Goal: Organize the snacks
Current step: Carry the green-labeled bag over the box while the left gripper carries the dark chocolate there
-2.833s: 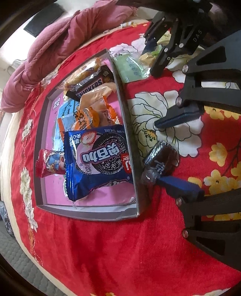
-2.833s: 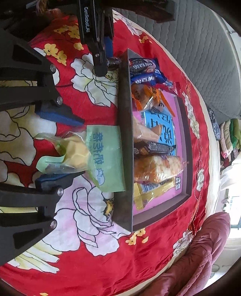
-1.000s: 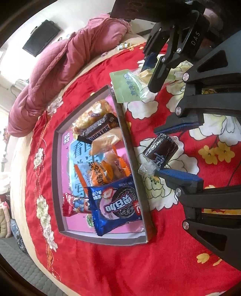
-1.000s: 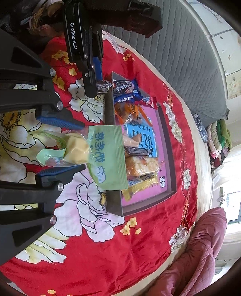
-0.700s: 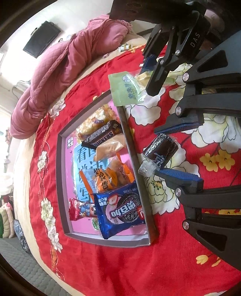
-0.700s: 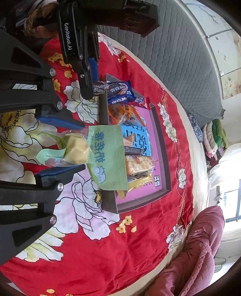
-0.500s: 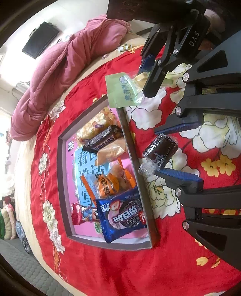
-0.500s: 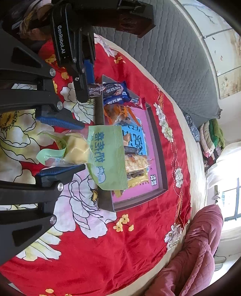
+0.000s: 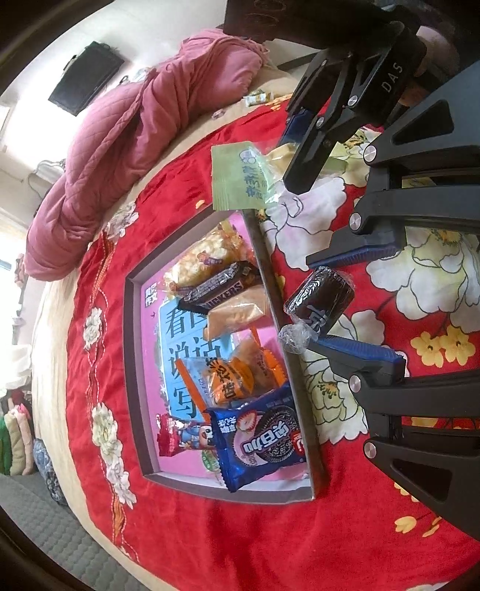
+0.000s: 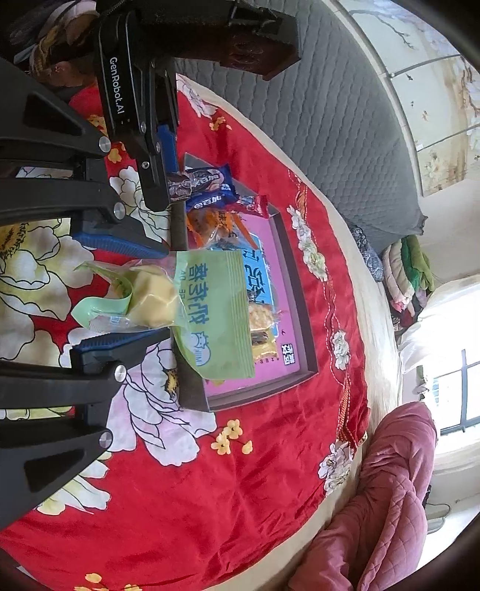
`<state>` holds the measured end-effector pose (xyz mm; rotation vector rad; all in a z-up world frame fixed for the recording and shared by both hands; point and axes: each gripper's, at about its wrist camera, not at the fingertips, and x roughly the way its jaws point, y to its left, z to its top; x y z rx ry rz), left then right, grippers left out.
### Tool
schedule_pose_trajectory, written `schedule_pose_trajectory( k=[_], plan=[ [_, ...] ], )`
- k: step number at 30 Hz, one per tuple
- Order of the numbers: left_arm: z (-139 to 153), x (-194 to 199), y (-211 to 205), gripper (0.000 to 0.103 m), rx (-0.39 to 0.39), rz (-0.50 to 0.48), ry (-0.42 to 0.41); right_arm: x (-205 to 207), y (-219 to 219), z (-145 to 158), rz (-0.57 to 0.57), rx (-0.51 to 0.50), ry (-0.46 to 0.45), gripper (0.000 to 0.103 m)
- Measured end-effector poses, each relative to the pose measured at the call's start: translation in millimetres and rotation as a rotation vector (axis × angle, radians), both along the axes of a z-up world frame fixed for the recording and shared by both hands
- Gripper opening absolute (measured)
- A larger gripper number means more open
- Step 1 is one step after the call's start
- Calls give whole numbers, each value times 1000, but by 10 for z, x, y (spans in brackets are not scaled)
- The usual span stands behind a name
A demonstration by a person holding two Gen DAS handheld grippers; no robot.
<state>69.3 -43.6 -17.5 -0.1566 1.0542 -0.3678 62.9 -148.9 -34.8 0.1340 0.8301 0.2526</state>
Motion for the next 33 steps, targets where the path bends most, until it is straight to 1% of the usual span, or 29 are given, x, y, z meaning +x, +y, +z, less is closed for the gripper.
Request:
schedule_pose_trajectory(
  k=[8,17,29,33],
  plan=[
    [40,65,-37,38,-8,10,-6,18,-65,42,-13,19,-22,37],
    [111,254,-84,38,-17,30,-29,106,-151,79,-39,30,-50,37],
    [126,506,-144,38,-19,48,-50,291,-223,161,-73,-3,-102,37],
    [96,580,-120,38,-26,65,-42,352,-235,178,-79,-19,-114,37]
  ],
)
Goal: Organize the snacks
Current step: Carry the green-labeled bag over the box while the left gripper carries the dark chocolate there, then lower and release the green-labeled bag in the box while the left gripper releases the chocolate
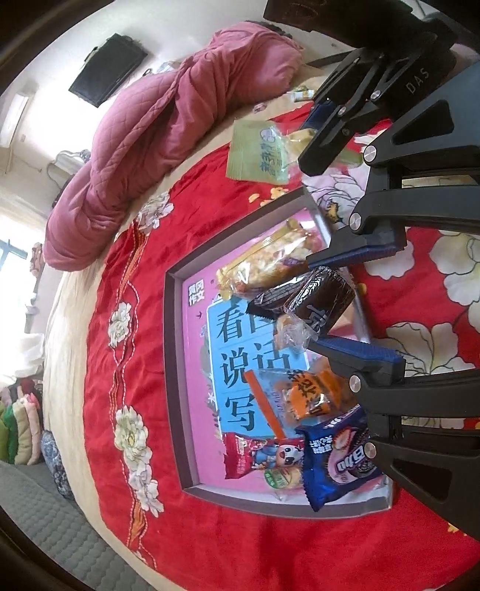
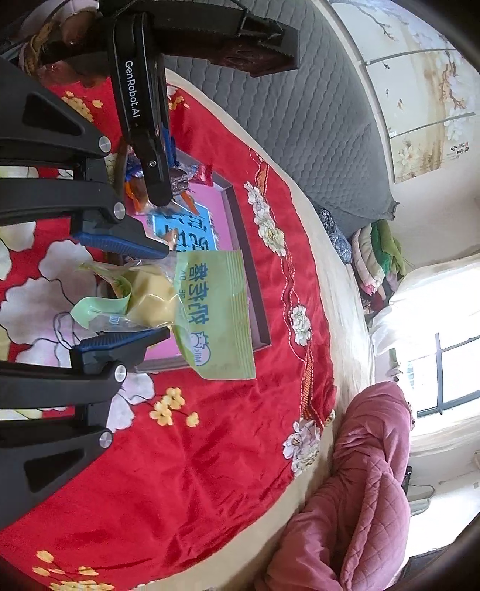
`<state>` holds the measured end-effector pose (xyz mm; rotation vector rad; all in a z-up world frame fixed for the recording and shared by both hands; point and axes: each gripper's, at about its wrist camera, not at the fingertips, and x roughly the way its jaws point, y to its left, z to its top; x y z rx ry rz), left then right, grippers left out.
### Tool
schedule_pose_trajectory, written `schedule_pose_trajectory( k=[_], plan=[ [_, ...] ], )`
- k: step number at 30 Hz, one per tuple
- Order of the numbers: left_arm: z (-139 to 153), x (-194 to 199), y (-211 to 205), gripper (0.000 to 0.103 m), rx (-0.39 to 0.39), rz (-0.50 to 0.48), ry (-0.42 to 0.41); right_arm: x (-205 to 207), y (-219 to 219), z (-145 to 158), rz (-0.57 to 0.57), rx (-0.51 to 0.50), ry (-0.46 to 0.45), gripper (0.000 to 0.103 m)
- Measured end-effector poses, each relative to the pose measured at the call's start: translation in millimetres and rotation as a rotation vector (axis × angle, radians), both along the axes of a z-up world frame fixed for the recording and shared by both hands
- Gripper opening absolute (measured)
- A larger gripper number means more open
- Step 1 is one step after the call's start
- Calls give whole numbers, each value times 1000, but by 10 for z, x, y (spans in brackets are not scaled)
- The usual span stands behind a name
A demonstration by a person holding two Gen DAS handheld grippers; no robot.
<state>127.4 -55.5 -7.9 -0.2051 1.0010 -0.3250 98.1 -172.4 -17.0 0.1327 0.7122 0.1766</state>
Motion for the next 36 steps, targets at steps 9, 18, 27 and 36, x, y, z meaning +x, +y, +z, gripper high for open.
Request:
schedule_pose_trajectory(
  k=[9,18,27,36],
  plan=[
    [-90,165,41,38,0,25,11,142,-32,19,-21,-40,-26,37],
    [-212,297,43,38,3,16,15,265,-128,29,-69,-67,-35,34],
    [-328,326,38,38,0,-2,36,411,-84,-206,-70,-78,28,31],
    [-345,379,40,38,10,-11,30,341,-143,-270,-87,-94,55,31]
  ],
)
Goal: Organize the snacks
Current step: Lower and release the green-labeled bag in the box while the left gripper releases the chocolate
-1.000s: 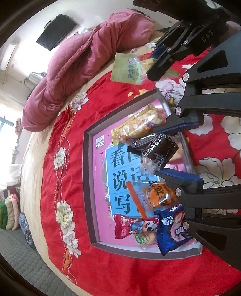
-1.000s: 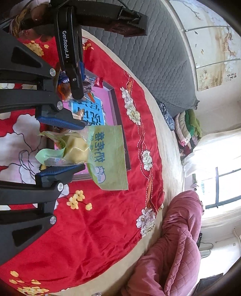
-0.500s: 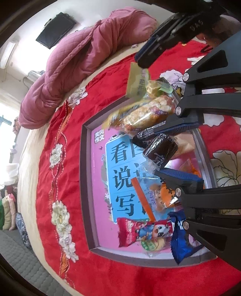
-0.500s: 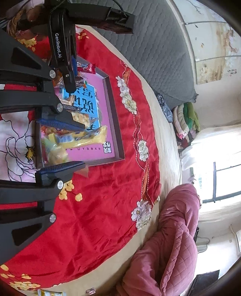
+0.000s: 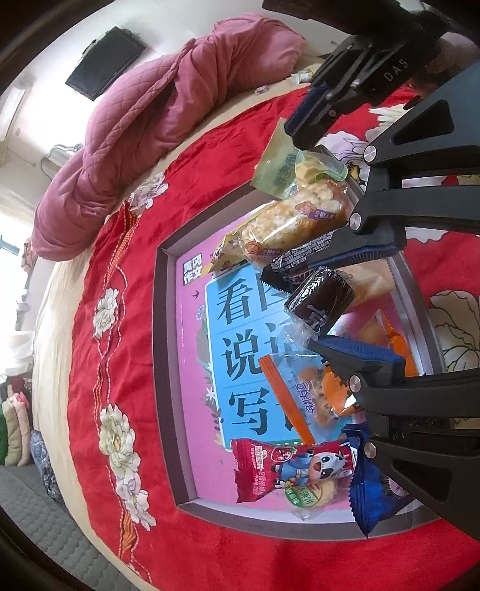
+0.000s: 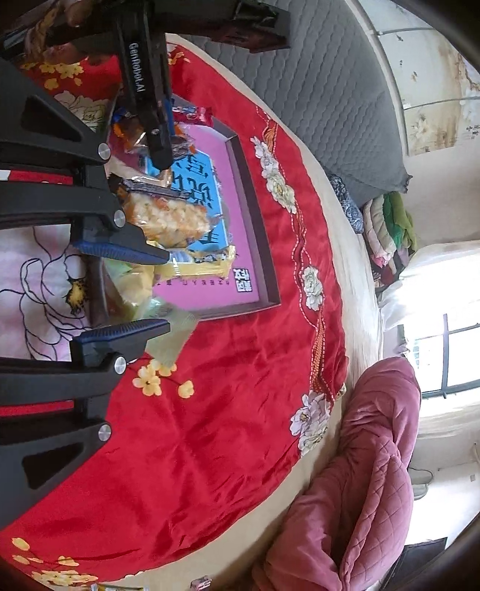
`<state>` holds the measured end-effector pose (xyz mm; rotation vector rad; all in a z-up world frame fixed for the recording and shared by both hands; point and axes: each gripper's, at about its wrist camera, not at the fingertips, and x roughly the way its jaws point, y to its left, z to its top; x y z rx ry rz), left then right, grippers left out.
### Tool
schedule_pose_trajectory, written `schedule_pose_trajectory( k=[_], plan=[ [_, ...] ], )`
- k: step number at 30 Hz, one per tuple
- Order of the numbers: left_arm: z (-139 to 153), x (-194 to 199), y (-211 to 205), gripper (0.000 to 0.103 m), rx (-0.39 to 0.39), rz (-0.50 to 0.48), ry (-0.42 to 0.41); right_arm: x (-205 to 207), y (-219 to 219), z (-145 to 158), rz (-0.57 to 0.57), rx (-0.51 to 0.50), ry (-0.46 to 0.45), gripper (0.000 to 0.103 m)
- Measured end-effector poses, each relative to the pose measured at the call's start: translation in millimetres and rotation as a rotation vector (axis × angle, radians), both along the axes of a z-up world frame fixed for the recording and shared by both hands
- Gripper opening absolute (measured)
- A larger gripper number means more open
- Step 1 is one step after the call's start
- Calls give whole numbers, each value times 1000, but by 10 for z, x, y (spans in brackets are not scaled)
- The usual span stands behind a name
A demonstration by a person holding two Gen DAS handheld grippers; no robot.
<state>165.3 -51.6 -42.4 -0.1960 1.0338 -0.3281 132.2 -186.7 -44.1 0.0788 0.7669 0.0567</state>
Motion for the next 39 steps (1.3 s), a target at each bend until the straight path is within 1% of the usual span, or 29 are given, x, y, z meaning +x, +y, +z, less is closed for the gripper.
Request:
schedule_pose_trajectory(
  k=[6,14,27,33,39],
  plan=[
    [3,-12,2,38,3,-2,-4,12,69,-38,16,-33,8,31],
    [-3,-4,15,38,-3,6,-3,93,183,-178,47,-62,37,31],
    [-17,16,36,38,-26,-2,20,180,271,-222,75,-36,40,32],
    [-2,11,48,44,-44,-7,29,172,267,-215,70,-16,39,32],
    [8,-1,37,48,-46,-14,32,166,262,-207,65,-6,41,32]
  ],
)
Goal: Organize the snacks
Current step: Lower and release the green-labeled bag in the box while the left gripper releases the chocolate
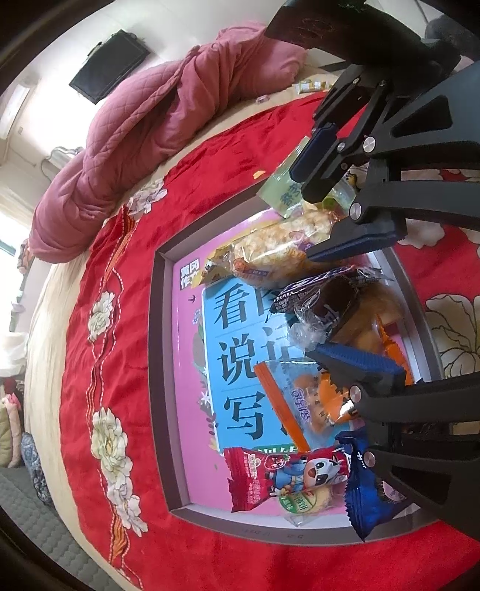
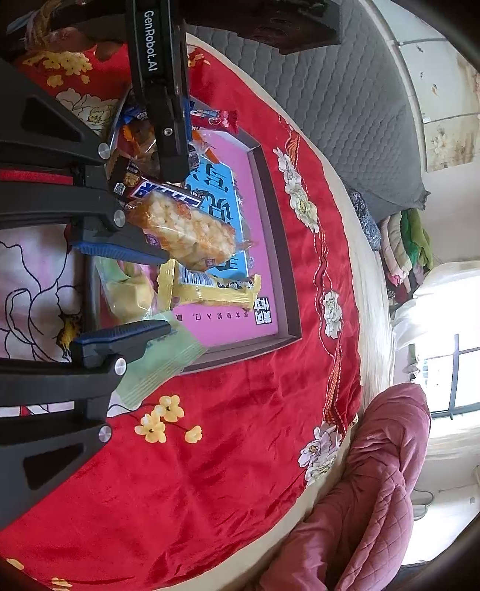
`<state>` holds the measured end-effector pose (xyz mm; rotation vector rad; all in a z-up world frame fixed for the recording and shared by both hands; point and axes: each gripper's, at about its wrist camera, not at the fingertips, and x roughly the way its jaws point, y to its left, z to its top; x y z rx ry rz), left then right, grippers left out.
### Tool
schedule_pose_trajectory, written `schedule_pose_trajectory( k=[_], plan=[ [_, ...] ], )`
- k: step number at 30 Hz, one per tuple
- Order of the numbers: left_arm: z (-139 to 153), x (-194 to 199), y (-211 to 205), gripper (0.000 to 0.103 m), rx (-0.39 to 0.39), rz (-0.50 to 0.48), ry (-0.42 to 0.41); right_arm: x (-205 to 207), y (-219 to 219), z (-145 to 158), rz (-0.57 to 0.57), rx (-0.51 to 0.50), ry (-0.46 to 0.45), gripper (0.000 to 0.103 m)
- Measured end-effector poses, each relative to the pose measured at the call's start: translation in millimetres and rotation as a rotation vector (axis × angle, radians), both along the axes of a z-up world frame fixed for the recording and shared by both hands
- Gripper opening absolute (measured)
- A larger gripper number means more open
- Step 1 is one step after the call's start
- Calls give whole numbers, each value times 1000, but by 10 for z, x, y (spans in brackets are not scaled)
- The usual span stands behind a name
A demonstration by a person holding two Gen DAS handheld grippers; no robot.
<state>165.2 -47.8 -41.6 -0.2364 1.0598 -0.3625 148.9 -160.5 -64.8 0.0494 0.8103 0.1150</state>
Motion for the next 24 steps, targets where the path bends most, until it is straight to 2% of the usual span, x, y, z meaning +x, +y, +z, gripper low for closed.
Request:
schedule_pose_trajectory(
  k=[4,13,18,24],
  plan=[
    [6,-11,0,52,-7,-7,3,-8,1,15,-2,-1,-1,32],
    [17,-22,0,54,-11,-9,7,-7,-3,32,-9,-5,-2,33],
    [47,-31,4,61,-17,-13,3,-15,1,47,-10,-10,-9,33],
    [82,-47,14,63,-17,-13,-4,-21,2,46,-15,-23,-4,33]
  ],
)
